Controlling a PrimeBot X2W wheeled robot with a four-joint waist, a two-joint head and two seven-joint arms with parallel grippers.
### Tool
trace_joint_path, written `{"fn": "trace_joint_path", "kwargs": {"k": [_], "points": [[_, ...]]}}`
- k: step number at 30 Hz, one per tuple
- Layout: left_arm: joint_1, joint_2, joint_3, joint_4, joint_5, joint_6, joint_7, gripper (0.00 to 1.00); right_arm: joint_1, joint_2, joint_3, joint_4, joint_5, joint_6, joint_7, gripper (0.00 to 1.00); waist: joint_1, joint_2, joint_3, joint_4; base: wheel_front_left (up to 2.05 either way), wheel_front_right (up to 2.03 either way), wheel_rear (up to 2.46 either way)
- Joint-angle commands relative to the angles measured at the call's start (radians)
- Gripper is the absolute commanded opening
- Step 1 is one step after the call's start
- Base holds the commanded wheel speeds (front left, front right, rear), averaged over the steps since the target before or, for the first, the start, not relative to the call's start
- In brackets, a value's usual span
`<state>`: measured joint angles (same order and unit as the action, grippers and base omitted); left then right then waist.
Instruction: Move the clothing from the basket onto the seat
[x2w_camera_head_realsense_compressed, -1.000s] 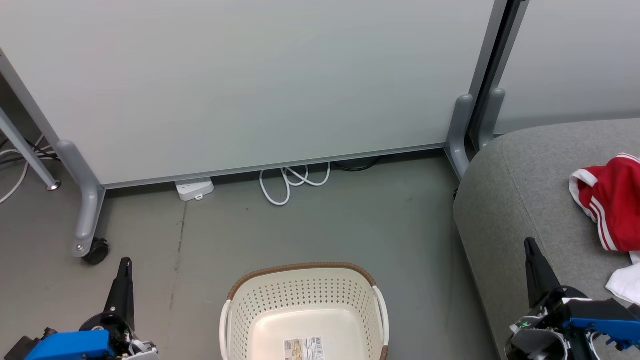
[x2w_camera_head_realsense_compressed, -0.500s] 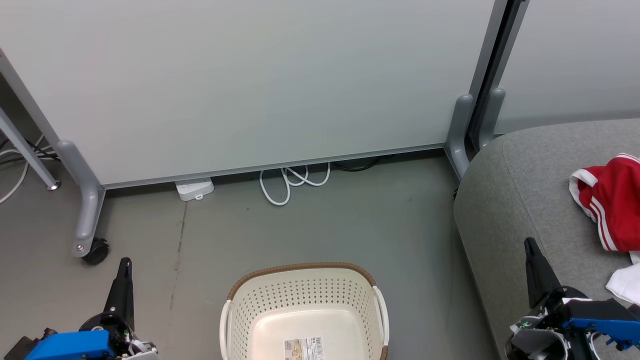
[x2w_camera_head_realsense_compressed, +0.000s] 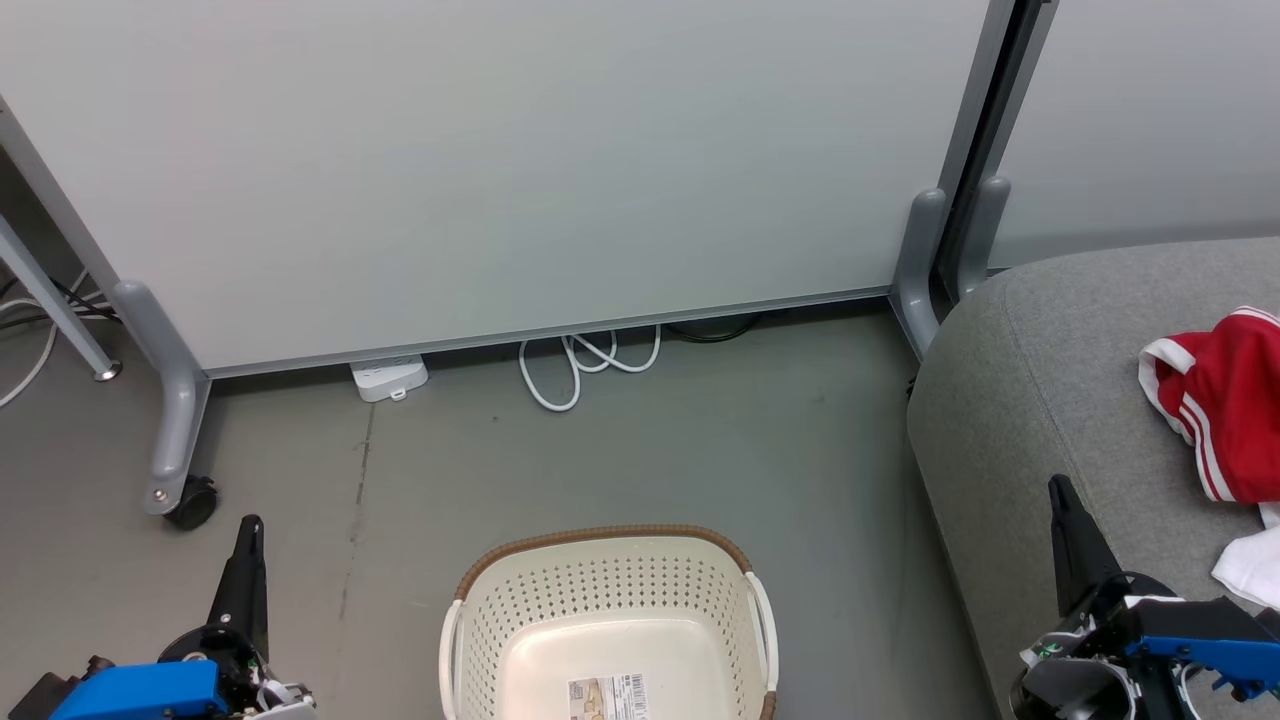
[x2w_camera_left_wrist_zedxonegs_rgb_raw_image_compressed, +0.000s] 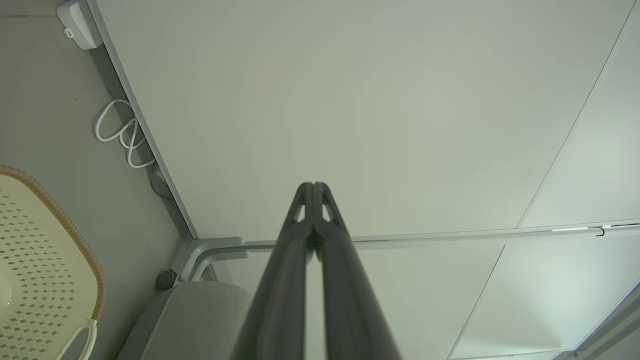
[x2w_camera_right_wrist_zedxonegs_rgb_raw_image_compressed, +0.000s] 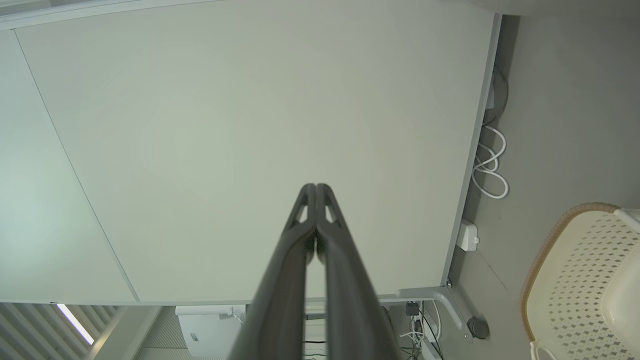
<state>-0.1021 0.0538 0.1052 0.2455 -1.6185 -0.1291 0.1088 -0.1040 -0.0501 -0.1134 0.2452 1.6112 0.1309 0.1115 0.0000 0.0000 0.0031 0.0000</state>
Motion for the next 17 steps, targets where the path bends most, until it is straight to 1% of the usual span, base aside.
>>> {"fn": "trace_joint_path", "kwargs": {"k": [1,17], "points": [[-0.012,0.004,0.006,-0.003,0.0,-0.003,0.003,0.0,-0.011,0.0,-0.001,0.001,0.003,0.0,0.005,0.0,0.0,0.0,0.0,0.0,0.0,0.0,0.0],[-0.012,0.002,0.008,-0.003,0.002,-0.003,0.004,0.0,-0.01,0.0,-0.001,0.001,0.003,0.0,0.005,0.0,0.0,0.0,0.0,0.0,0.0,0.0,0.0]]}}
